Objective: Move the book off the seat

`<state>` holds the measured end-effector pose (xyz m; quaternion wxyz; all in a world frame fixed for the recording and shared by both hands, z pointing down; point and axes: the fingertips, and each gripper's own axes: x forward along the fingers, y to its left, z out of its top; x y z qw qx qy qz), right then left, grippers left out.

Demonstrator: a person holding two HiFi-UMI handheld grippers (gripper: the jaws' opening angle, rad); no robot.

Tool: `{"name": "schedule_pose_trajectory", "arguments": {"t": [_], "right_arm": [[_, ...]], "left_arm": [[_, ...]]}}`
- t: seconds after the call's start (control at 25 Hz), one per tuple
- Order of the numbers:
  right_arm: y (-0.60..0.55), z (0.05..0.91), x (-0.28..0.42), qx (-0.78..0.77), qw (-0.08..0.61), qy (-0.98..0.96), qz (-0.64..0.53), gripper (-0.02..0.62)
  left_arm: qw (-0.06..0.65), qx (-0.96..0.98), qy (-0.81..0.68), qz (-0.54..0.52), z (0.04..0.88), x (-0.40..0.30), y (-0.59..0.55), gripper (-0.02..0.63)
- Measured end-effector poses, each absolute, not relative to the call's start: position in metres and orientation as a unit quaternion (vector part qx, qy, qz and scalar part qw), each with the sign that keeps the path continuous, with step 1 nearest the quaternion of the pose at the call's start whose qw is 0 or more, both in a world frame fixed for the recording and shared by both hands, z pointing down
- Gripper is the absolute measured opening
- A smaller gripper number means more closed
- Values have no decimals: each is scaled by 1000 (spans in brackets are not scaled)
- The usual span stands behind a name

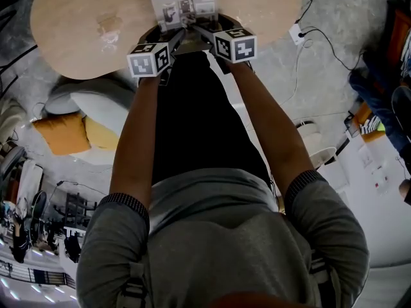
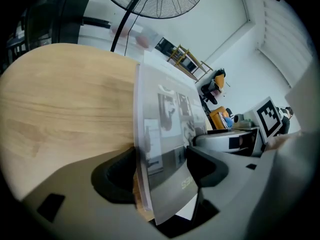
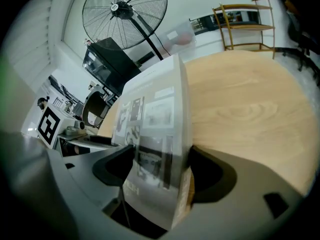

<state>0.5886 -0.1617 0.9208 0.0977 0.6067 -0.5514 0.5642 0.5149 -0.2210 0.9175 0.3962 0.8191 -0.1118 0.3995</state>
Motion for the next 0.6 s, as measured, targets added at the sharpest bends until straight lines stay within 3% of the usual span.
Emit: {"name": "schedule_pose_trajectory", "arguments": {"t": [0.28, 0.6], "right_arm": [[-164, 940, 596, 617, 91, -534, 571, 379], [-165, 930, 597, 632, 98, -538, 549, 360]], "left_arm": [[435, 802, -115, 393, 939, 520, -224, 339], [415, 807, -132, 399, 934, 515, -235, 339]]}}
